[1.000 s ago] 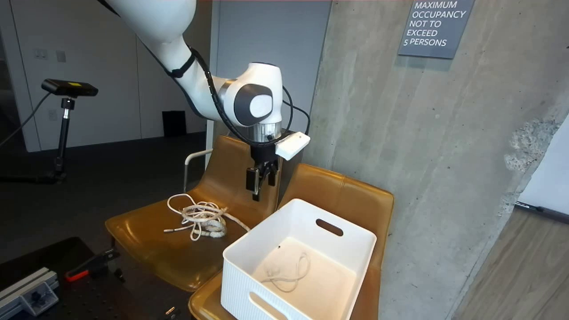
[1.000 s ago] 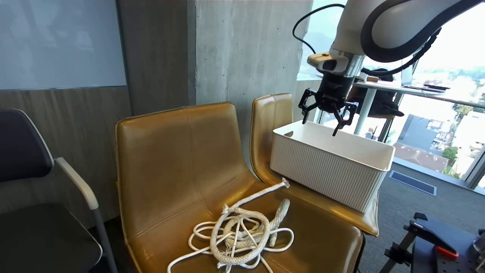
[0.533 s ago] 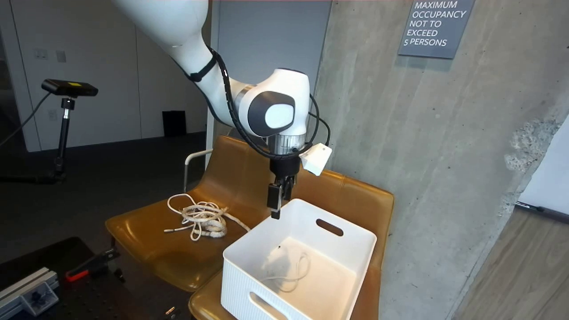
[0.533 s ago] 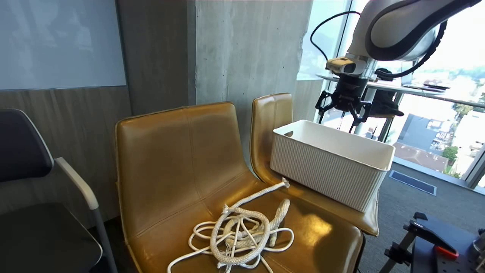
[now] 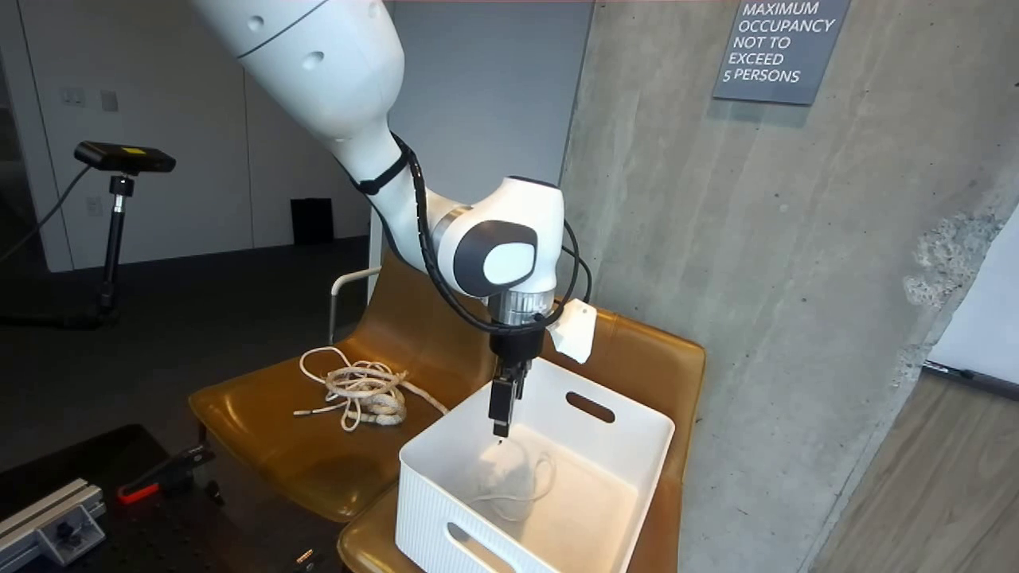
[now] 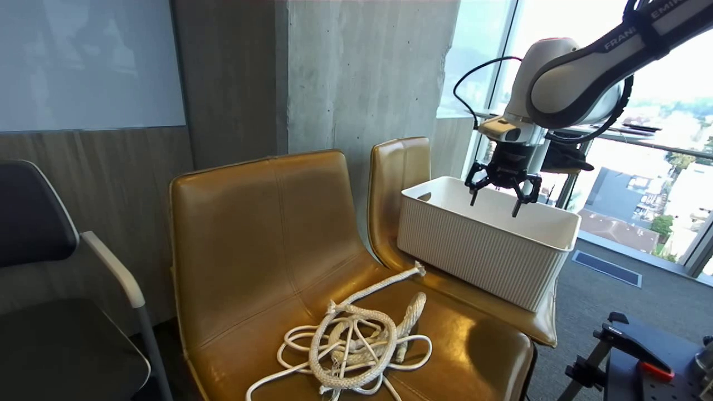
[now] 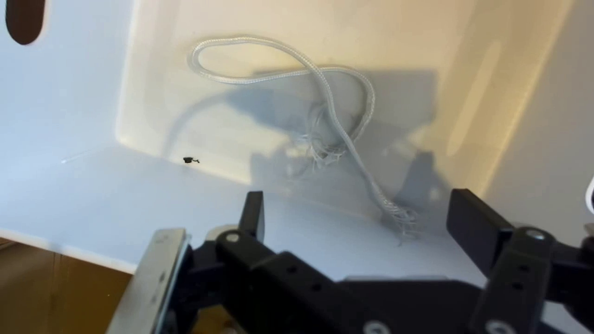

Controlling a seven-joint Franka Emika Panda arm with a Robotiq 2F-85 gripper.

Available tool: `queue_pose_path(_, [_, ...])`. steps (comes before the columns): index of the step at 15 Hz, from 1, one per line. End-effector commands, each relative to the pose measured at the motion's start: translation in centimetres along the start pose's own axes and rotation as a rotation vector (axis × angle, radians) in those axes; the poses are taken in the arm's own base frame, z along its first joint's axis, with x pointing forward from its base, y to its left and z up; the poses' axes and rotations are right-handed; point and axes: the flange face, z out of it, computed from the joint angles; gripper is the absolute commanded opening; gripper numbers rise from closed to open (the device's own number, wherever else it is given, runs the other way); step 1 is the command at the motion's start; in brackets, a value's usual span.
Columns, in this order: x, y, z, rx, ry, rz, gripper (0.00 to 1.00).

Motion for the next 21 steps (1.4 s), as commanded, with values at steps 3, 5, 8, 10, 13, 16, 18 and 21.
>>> queue_pose_path(3, [-0.1, 0.2, -0.3, -0.004, -0.003, -0.001, 1.00])
queue_pose_path(5, [-0.6, 0.2, 0.5, 0.004, -0.007, -0.001, 1.00])
queue_pose_path(8, [-0.5, 0.3, 1.8, 0.010, -0.006, -0.007, 1.00])
queue_pose_path(10, [-0.5, 0.1, 3.0, 0.021, -0.005, -0.008, 1.00])
queue_pose_path(13, [-0.6, -0.2, 5.3, 0.036, 0.004, -0.012, 1.00])
queue_pose_path(16, [-0.5, -0.5, 7.8, 0.040, 0.010, -0.018, 1.00])
queue_pose_path(18, [-0.3, -0.5, 9.2, 0.027, 0.008, -0.025, 1.00])
queue_pose_path(21, [-0.3, -0.6, 11.4, 0.016, -0.012, -0.036, 1.00])
